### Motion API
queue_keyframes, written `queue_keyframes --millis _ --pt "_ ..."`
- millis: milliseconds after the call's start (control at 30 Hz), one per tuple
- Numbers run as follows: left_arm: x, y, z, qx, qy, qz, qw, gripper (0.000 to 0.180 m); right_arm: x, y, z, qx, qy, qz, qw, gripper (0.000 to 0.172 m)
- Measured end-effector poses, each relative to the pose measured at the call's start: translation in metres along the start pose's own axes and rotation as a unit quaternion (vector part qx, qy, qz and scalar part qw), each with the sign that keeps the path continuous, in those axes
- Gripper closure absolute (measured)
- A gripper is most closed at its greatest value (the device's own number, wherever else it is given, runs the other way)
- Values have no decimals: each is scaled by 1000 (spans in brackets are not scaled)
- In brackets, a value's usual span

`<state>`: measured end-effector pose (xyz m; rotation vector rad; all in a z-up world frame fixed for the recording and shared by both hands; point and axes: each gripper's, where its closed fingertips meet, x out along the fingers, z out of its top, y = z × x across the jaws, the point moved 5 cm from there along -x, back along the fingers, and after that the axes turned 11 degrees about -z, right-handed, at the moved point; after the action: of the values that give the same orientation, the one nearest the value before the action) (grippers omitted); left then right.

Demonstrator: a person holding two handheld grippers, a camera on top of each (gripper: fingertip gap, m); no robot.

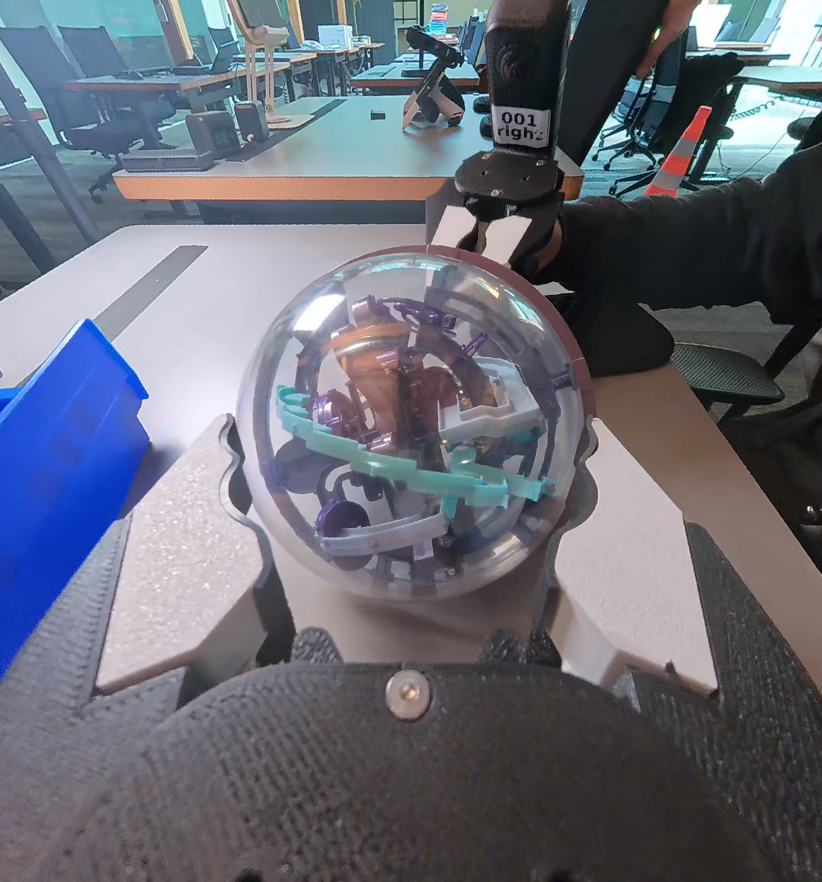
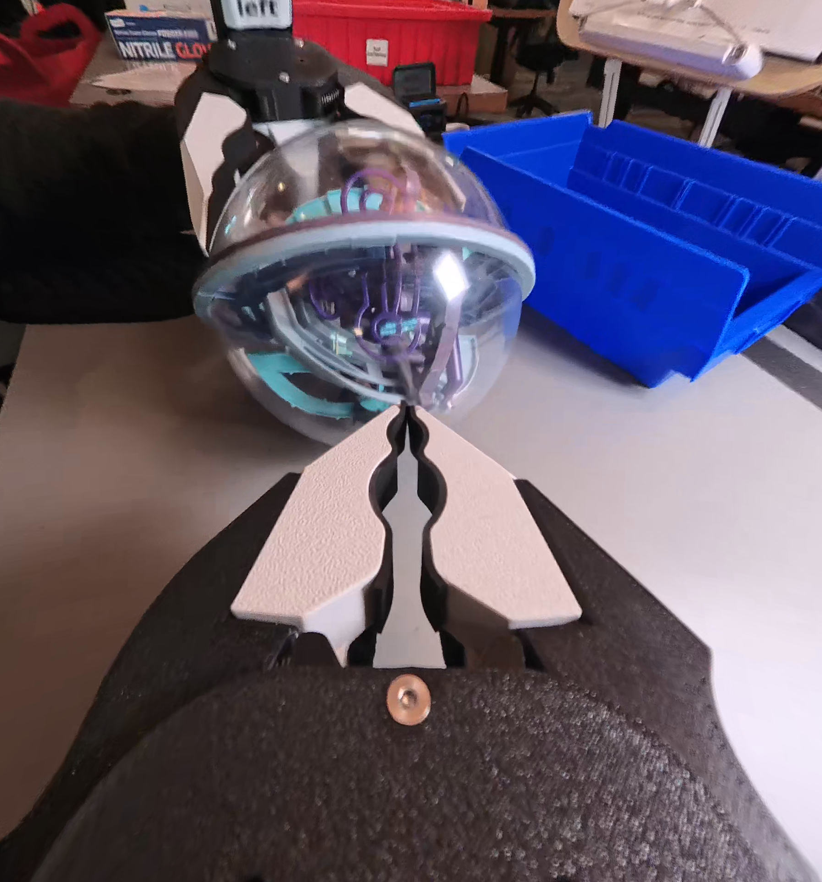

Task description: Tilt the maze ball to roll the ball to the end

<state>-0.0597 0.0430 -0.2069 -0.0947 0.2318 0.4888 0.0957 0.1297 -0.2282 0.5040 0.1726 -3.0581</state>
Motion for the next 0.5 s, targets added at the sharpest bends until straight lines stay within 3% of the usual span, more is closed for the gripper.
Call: queue_keyframes --millis 100,200,367,500 --pt "-2 1 -1 -2 -5 -2 1000 46 -15 -4 -5 74 -51 15 996 162" --pt "-3 1 -2 -2 -13 -9 1000 46 -33 -13 7 137 -115 31 983 117" --pt "-1 -1 -6 -10 -21 -51 998 47 -13 6 3 58 -52 71 994 74" --pt "-1 2 -9 -28 -38 -59 997 48 6 17 12 -2 -35 90 995 59"
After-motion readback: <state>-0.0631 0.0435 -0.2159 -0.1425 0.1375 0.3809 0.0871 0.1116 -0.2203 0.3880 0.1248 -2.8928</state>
